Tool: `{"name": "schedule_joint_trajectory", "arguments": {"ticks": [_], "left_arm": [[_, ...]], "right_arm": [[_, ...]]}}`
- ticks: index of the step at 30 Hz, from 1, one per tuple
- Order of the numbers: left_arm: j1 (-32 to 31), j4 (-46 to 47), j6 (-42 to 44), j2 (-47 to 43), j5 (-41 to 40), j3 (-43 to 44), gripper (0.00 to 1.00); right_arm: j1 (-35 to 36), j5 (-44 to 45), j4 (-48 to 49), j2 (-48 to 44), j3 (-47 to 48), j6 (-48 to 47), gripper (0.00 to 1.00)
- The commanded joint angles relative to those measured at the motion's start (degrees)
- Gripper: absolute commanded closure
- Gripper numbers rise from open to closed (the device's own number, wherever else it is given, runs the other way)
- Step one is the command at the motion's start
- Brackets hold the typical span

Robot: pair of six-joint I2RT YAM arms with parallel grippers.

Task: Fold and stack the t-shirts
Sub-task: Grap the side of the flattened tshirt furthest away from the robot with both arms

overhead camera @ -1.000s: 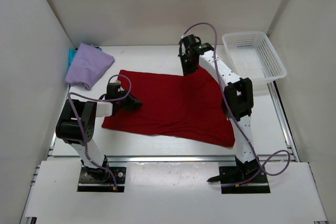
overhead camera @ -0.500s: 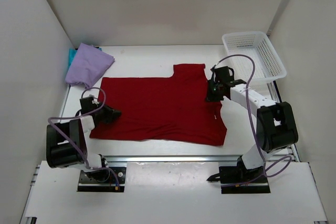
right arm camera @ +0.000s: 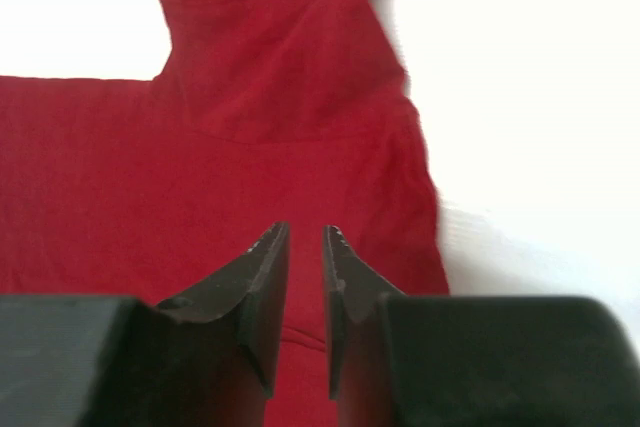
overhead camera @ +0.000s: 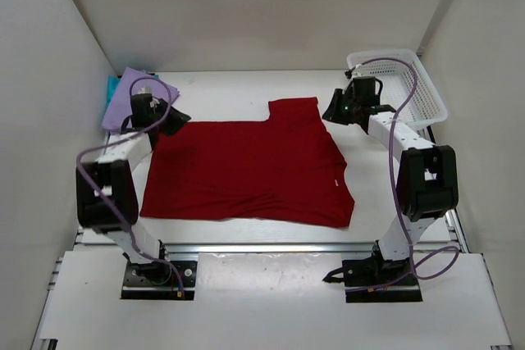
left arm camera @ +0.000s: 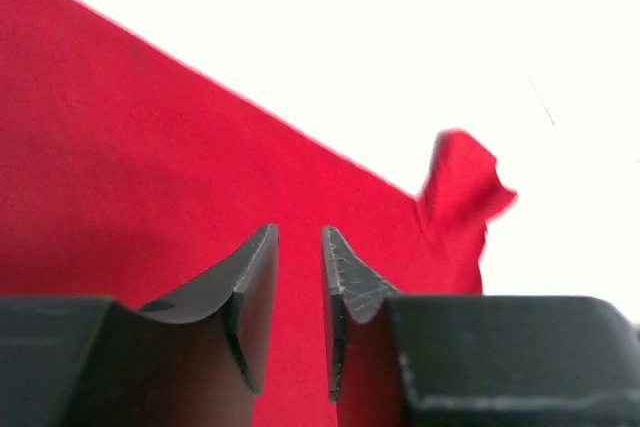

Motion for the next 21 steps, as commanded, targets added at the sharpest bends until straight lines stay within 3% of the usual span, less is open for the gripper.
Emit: {"name": "schedule_joint_trajectory", "arguments": {"ticks": [1,6,11,16,21], "left_arm": [[4.0,-6.26,3.28,10.16,-1.83,8.43,0.66],[6.55,-18.91,10.05,24.22,-6.91,26.0,0.72],[8.22,-21.4,12.51,27.49,-11.92,30.33,0.69],[8.49,-21.56,13.74,29.15,-13.42,33.31,0.59],[8.67,-25.34,16.38,32.24,-15.87,37.71,0.58]], "right_arm": [[0.87,-2.55,5.63,-2.53,-2.97,0.48,0.81],[1.48,-6.23,9.58,-4.73,-7.81,1.19,0.81],[2.09,-8.61,11.08,-4.91,-11.33,1.44,0.81],[3.59,-9.58,12.23,-4.65,-12.74,1.19,0.81],[4.12,-9.76,12.14,-4.73,-13.44,1.27,0.81]]}}
